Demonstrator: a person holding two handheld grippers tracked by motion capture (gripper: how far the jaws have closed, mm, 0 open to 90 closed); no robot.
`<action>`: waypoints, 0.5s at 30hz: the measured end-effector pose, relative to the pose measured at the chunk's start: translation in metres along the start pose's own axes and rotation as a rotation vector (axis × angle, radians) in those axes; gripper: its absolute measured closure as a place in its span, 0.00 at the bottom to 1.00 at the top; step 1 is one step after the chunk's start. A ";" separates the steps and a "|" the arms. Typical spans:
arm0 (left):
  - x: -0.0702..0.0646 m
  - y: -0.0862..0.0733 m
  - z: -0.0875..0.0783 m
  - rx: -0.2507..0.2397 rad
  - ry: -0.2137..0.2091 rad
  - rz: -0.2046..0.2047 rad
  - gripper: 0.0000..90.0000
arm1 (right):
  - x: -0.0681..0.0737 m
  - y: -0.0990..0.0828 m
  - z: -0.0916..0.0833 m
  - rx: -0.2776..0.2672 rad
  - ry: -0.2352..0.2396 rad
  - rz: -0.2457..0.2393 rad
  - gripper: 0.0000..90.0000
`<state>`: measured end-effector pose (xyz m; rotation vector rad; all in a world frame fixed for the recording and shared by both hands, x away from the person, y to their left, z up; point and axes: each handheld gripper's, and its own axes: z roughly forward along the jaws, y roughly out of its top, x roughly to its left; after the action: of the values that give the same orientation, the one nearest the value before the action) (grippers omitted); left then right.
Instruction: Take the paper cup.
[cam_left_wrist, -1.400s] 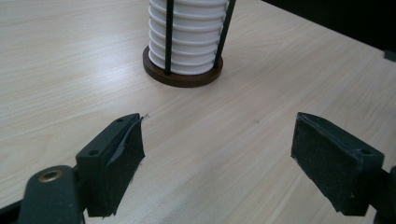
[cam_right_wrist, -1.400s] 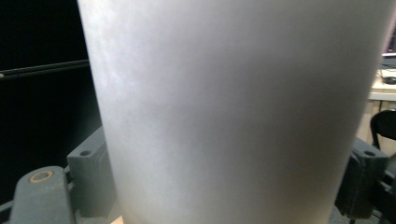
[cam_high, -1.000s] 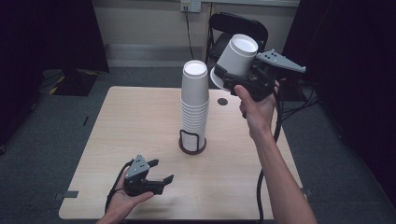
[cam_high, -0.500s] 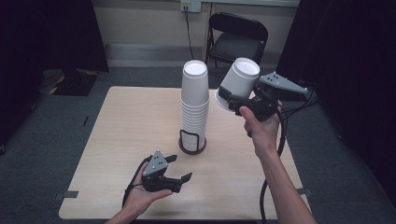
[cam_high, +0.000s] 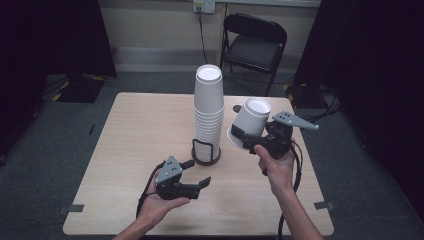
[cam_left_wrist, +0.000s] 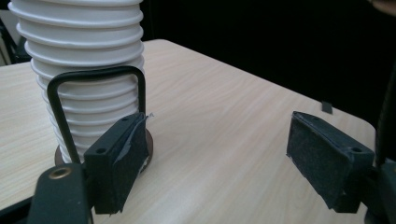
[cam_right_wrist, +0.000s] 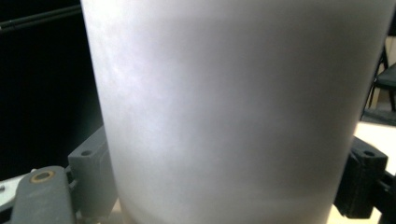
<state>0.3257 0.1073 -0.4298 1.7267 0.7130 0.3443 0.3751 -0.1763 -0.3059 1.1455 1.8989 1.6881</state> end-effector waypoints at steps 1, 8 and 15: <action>0.000 0.000 0.000 0.000 0.000 0.000 0.23 | 0.000 0.000 0.000 0.000 0.000 0.000 0.15; 0.000 -0.007 0.000 0.013 0.012 0.020 0.24 | 0.000 -0.043 0.003 0.054 0.020 0.057 0.16; -0.004 -0.008 0.003 0.020 0.008 0.052 0.25 | 0.000 -0.073 0.004 0.089 0.064 0.130 0.16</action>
<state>0.3219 0.1038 -0.4377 1.7658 0.6797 0.3816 0.3538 -0.1709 -0.3754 1.2890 1.9954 1.7422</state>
